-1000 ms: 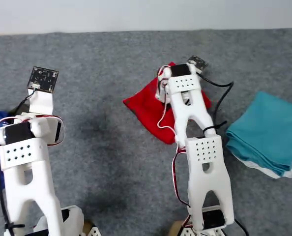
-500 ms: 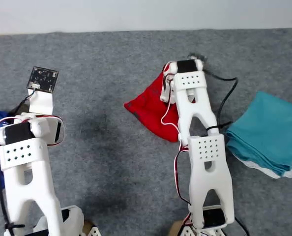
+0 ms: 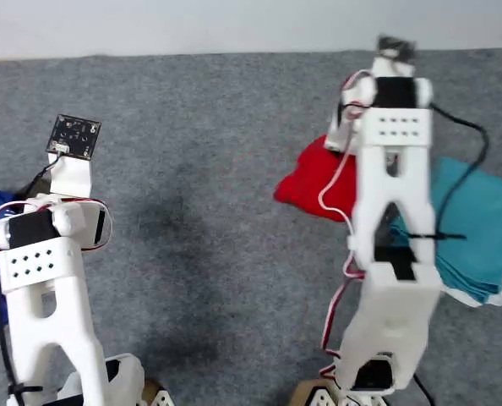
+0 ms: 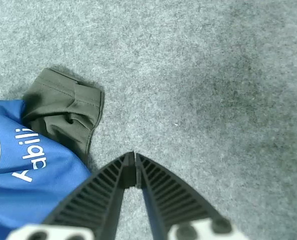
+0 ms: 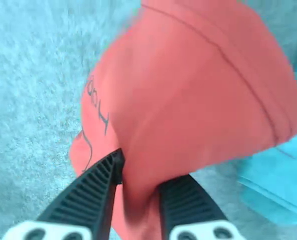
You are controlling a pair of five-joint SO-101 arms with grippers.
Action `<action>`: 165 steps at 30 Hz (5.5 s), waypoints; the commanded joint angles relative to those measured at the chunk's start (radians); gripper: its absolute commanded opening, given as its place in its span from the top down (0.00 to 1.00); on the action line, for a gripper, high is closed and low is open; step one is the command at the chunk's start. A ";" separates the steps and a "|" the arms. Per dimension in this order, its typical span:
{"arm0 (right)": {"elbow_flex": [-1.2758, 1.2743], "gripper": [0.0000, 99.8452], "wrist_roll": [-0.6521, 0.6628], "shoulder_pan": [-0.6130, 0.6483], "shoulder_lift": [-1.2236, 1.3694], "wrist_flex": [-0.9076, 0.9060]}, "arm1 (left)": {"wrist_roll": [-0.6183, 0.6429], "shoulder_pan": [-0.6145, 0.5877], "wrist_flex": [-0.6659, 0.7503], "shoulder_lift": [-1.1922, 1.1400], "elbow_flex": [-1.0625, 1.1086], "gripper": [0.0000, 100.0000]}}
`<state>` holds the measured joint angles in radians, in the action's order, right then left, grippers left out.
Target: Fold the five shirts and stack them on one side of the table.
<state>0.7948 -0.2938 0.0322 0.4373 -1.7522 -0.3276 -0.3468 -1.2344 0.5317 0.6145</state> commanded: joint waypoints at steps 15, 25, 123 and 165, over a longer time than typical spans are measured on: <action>-0.176 0.99 0.265 -0.271 -0.372 -0.041 | -0.006 0.008 0.006 0.023 -0.015 1.00; -0.176 0.99 0.423 -0.429 -0.245 0.010 | -0.006 0.008 0.006 0.021 -0.015 1.00; -0.186 0.99 0.732 -0.461 0.018 -0.042 | -0.006 0.009 0.009 0.021 -0.007 1.00; -0.249 0.99 0.733 -0.728 0.091 0.507 | -0.006 0.009 0.006 0.023 -0.005 1.00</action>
<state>0.4588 0.4473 -0.6889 0.5831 -1.2229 -0.3276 -0.3468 -1.2344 0.5317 0.6145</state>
